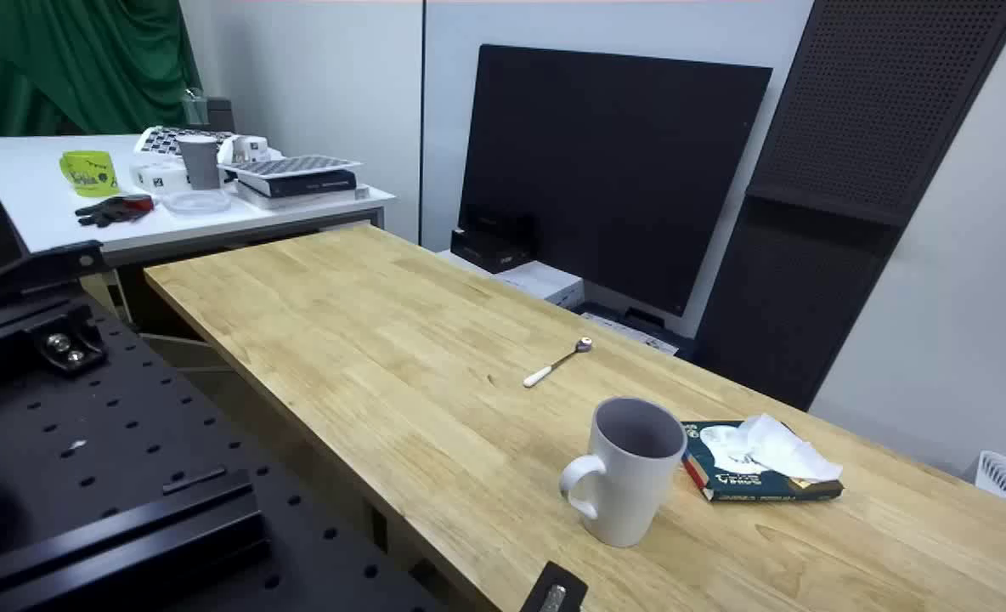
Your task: Take the spoon from the table and place it in the white cup
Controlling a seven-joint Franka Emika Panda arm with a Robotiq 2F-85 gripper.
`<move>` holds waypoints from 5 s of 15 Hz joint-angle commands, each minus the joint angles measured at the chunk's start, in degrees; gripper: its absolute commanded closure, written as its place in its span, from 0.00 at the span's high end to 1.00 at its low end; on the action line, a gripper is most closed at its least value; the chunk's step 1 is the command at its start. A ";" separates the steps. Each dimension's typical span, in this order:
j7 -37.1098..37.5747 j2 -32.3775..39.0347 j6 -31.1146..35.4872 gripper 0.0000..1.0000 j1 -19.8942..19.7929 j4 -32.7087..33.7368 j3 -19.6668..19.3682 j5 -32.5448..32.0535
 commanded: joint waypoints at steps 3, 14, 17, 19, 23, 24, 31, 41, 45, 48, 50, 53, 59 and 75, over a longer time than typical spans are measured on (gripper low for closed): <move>-0.10 0.52 -0.56 1.00 -0.13 -0.61 0.14 0.15; -0.31 0.93 -0.57 1.00 -0.09 -0.34 -0.12 0.31; -0.16 3.19 0.67 1.00 -0.15 2.13 -0.69 0.88; -0.61 6.57 1.64 1.00 0.17 4.54 -1.52 1.31; -0.59 15.85 5.18 1.00 0.77 9.48 -2.30 2.35; -0.90 18.22 5.75 1.00 1.06 10.80 -2.43 2.92; 1.19 33.71 12.73 1.00 2.26 20.34 0.34 4.65; 4.72 52.02 19.62 1.00 2.68 30.17 4.15 3.30; 4.33 57.01 19.58 1.00 2.55 34.49 4.02 3.49; 3.66 59.04 18.39 1.00 2.43 36.70 4.27 4.49; 3.37 59.98 17.99 1.00 2.36 37.74 4.33 4.57; 3.00 60.79 16.76 1.00 2.26 38.92 4.43 4.70; 2.56 59.95 16.53 1.00 2.33 37.62 4.29 3.83; 3.48 60.13 17.24 1.00 2.35 37.39 4.41 4.97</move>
